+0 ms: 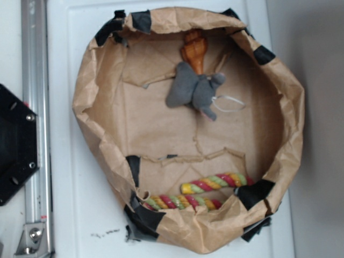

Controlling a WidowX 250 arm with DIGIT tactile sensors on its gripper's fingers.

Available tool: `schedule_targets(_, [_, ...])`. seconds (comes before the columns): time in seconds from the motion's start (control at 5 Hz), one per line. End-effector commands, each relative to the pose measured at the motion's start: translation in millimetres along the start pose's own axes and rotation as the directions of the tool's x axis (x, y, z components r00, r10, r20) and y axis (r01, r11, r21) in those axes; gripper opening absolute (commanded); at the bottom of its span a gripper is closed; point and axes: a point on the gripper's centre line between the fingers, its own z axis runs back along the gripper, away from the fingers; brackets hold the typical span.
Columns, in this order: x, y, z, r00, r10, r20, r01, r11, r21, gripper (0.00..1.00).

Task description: Grab the gray animal.

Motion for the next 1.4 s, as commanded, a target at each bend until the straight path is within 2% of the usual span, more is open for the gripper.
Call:
schedule_targets(0.0, [0,0,0,1.0,0.0,0.0,0.0,1.0,0.0,1.0])
schedule_targets(0.2, [35,9,-40,0.999,-0.013,0.047,0.008,0.995,0.1,1.0])
schedule_targets(0.4, [78,12,-95,0.999,0.028,0.047,-0.036,0.981,0.192,1.0])
schedule_targets(0.6, [126,11,-145,0.986,-0.095,0.136,0.061,0.97,0.237,1.0])
schedule_targets(0.8, [150,24,-187,0.979,-0.152,0.135,0.121,0.97,0.21,1.0])
schedule_targets(1.0, [161,31,-212,0.967,-0.22,0.13,0.188,0.956,0.225,1.0])
schedule_targets(1.2, [157,37,-225,0.951,-0.296,0.092,0.271,0.938,0.215,1.0])
